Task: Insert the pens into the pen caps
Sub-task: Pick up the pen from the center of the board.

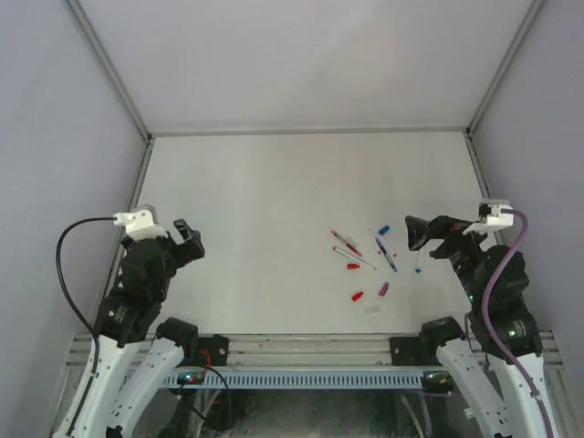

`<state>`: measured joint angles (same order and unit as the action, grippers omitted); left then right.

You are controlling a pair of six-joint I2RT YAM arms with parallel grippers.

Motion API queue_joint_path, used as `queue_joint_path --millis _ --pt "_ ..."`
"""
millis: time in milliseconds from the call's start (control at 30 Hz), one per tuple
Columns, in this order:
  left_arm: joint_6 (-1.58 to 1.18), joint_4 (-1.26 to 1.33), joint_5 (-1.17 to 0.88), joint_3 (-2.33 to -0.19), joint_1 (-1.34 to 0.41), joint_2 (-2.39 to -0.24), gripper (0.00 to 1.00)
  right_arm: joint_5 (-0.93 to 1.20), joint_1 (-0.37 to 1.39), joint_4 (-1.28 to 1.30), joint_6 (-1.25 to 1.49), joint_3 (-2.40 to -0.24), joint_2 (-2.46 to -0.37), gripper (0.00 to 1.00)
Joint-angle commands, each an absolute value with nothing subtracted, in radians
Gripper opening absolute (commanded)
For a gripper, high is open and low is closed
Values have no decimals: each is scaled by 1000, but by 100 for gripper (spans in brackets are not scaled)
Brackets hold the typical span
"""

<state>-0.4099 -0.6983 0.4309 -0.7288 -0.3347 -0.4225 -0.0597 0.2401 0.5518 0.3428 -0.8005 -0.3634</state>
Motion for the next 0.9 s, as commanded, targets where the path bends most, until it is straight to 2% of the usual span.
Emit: queue_joint_path --millis 0,300,500,667,767,867 --pt "-384 -644 347 -807 -305 -439 100 49 204 550 315 -858 -379 99" --pt "-414 -602 324 -821 -288 -435 100 14 178 587 358 -900 -433 100" --pt "-474 -588 397 -828 -284 -472 100 -68 168 662 408 -910 -511 98" --pt "-495 -500 356 -797 -283 -524 100 -29 125 720 409 -931 -608 98" --pt "-479 -494 306 -831 -281 -598 100 -10 102 746 425 -934 -683 94" --pt "-447 -546 280 -902 -282 -682 100 -70 93 772 463 -937 -763 85"
